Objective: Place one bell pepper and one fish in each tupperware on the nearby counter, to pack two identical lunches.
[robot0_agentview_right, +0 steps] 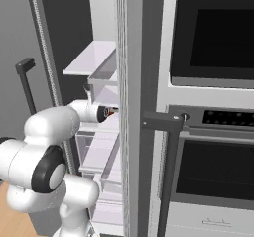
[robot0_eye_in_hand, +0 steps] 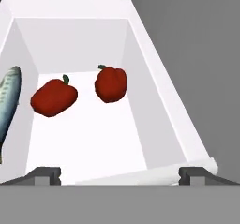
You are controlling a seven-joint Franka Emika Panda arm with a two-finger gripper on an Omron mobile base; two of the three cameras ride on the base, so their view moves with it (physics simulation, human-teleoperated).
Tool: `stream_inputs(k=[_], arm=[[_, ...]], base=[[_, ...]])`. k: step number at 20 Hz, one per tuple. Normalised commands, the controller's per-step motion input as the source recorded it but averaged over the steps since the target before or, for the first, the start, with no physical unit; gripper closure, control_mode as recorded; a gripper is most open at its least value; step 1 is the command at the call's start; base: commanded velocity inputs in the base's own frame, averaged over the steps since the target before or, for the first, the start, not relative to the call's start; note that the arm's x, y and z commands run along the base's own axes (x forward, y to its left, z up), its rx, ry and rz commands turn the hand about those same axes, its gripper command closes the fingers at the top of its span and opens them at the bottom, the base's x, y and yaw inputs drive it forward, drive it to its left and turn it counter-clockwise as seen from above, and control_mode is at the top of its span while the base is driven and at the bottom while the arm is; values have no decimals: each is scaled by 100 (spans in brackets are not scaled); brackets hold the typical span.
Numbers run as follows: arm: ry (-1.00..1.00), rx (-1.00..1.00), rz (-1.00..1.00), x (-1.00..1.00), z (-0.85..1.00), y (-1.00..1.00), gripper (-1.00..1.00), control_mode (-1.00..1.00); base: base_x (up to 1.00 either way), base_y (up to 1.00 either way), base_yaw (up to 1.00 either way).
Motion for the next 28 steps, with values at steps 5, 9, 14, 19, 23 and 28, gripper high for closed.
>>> stream_inputs(k=[5, 9, 14, 19, 23, 28], arm=[[0, 2, 0, 54, -23, -1, -100, -100], [4, 0, 0, 65, -17, 0, -100, -100], [3, 0, 1, 44, -37, 0, -100, -100], [3, 0, 2, 47, -27, 0, -100, -100], [1, 0, 3, 49, -27, 0, -100, -100], [12, 0, 3, 33, -29, -10, -100, -100]], base=[[0, 0, 0], [0, 0, 0], [0, 0, 0], [0, 0, 0], [0, 0, 0], [0, 0, 0]])
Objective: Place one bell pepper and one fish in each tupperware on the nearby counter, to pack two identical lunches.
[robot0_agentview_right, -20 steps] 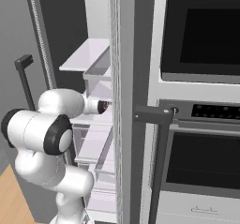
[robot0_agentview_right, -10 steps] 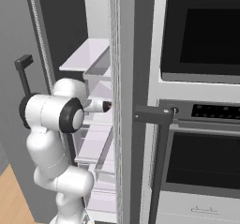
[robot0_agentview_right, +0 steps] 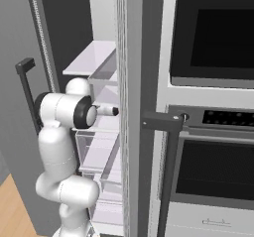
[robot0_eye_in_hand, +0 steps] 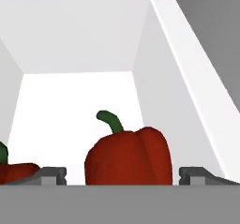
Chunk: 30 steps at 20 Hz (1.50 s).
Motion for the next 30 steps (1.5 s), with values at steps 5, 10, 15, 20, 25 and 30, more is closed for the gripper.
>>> stream_inputs(k=[5, 10, 15, 20, 25, 30], arm=[[7, 0, 4, -6, -47, -23, 100, -100], [-2, 0, 1, 1, -9, -7, 100, -100], [0, 0, 0, -29, -20, 0, 100, -100], [-16, 0, 0, -56, -31, 17, 100, -100], [-45, 0, 0, -22, 55, 31, 100, -100], [-25, 0, 0, -95, 98, 6, 100, -100]], base=[[0, 0, 0], [0, 0, 0], [0, 0, 0], [0, 0, 0], [0, 0, 0], [0, 0, 0]])
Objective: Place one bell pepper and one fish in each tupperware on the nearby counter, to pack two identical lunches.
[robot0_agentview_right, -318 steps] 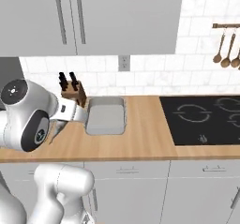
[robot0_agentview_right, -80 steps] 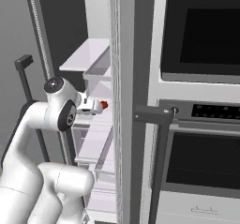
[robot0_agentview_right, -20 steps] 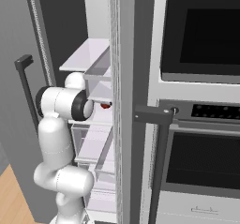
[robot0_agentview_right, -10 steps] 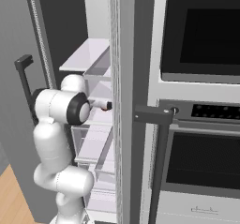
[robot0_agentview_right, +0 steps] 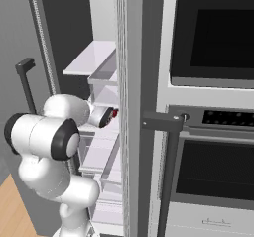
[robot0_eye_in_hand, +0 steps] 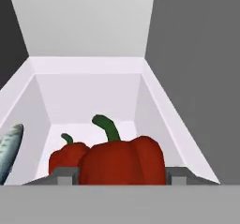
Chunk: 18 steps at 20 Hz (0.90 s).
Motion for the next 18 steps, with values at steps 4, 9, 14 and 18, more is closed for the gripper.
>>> stream_inputs(k=[4, 9, 14, 18], arm=[[-10, 0, 0, -100, 100, 0, 100, -100], [-1, 0, 1, -100, 100, 17, 100, -100], [2, -1, 2, -100, 100, 23, 100, -100], [23, -1, 2, -100, 98, 17, 100, -100]], base=[[0, 0, 0], [0, 0, 0], [0, 0, 0], [0, 0, 0]])
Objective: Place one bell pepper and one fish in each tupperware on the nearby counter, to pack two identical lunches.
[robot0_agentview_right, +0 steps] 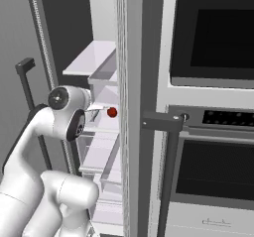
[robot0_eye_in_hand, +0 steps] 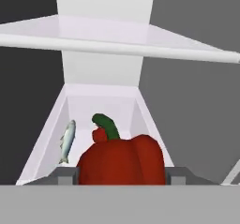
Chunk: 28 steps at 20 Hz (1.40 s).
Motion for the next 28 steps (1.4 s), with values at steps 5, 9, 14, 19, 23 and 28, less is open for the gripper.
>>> stream_inputs(k=[5, 9, 14, 19, 23, 28], arm=[[45, 0, 7, -99, 34, 22, 100, -100], [23, -1, 11, -62, -4, 25, 100, -100], [3, -3, 4, -33, -9, 6, 100, 100], [0, 0, 0, 0, 0, 0, 100, 100], [0, 0, 0, 0, 0, 0, 100, 100], [0, 0, 0, 0, 0, 0, 100, 100]], base=[[0, 0, 0], [0, 0, 0], [-60, 13, 10], [-100, 35, 23], [-100, 37, 24], [-100, 40, 15]])
